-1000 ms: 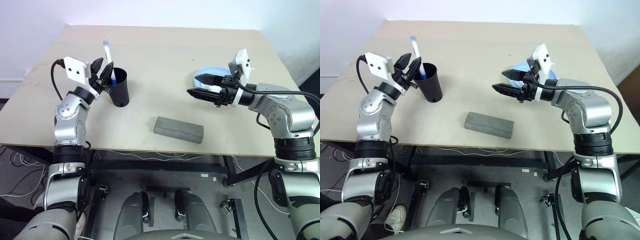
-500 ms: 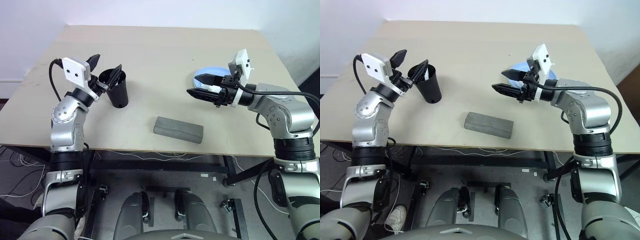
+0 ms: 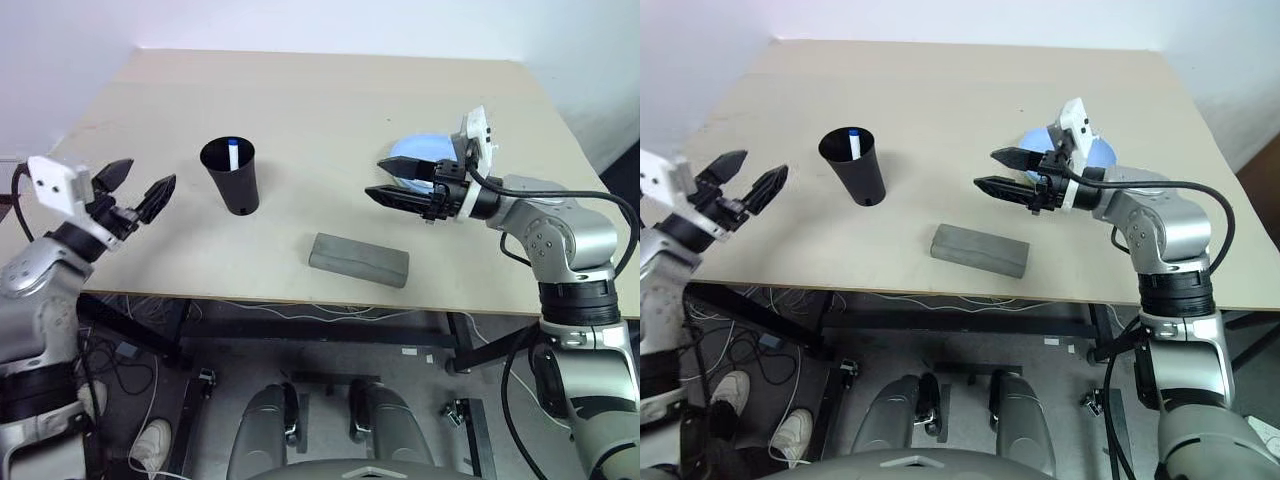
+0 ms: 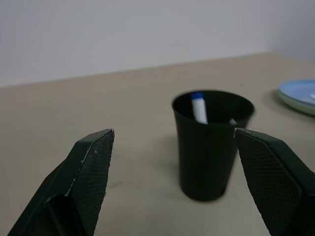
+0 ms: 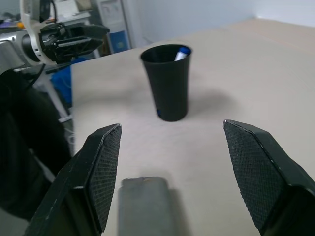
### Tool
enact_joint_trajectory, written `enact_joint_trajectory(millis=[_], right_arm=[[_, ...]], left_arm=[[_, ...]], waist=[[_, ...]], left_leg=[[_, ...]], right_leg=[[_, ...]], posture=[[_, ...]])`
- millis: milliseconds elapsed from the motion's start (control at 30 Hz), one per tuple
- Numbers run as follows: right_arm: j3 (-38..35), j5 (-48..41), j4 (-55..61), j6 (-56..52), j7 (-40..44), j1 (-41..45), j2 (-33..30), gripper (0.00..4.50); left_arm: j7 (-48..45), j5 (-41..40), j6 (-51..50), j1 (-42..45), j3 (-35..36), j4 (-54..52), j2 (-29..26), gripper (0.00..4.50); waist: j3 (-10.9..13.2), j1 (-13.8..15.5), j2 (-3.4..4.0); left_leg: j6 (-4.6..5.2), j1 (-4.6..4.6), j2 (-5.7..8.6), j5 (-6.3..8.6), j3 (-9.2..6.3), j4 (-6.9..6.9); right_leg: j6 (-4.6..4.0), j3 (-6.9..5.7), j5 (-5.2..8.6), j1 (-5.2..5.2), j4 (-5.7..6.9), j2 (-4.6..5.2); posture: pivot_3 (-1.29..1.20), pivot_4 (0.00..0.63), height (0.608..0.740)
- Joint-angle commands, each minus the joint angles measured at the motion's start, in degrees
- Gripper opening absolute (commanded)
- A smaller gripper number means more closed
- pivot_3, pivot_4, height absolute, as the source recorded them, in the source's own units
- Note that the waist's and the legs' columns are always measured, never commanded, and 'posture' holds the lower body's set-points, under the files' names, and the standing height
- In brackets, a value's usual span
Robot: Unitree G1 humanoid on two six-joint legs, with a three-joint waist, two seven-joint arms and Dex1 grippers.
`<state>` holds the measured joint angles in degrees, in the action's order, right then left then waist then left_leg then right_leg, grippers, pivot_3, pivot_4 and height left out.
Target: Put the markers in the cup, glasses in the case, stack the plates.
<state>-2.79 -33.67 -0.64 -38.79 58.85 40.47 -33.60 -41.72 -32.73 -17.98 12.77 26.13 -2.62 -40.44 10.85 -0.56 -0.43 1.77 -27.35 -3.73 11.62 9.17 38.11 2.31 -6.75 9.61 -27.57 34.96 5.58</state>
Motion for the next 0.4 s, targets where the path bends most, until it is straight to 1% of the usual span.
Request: enact_joint_trajectory(millis=[33, 100, 233, 400], right_arm=[[-0.8, -1.3, 2.7, 0.9, 1.0, 0.0, -0.2, 3.52], [-0.8, -1.5, 2.9, 0.7, 1.1, -0.1, -0.3, 3.52], [-0.9, -2.1, 3.4, 0.2, 1.7, -0.2, -0.4, 3.52], [-0.9, -2.0, 4.3, -0.1, 3.5, -2.2, -2.5, 3.52]], left_arm=[[-3.5, -0.3, 2.5, -1.7, 2.0, -0.4, -1.6, 4.07], [-4.0, -1.3, 2.2, -2.8, 2.7, 0.0, -1.3, 4.07], [-6.8, -3.3, 0.9, -7.9, 3.3, -1.6, -0.8, 4.07], [-8.4, -3.7, 1.3, -11.9, 3.2, -3.4, -1.0, 4.07]], waist=[[0.0, 0.0, 0.01], [0.0, -0.1, 0.01], [0.0, -0.4, 0.02], [0.0, -0.2, 0.01]], left_leg=[[0.0, -0.02, 0.0, 0.0, 0.0, -0.06], [-0.01, -0.04, -0.07, 0.0, 0.01, -0.17], [-0.03, -0.04, -0.09, -0.01, 0.14, -0.5], [-0.08, -0.06, -0.02, -0.04, 0.25, -0.83]], right_leg=[[-0.01, 0.0, 0.0, -0.04, -0.02, 0.0], [-0.03, 0.0, -0.01, -0.06, -0.09, -0.02], [-0.06, 0.03, -0.02, -0.18, -0.37, -0.04], [-0.07, 0.03, -0.03, -0.31, -0.62, -0.02]], posture=[[0.0, 0.15, 0.71], [0.0, 0.15, 0.71], [0.0, 0.15, 0.71], [0.0, 0.15, 0.71]])
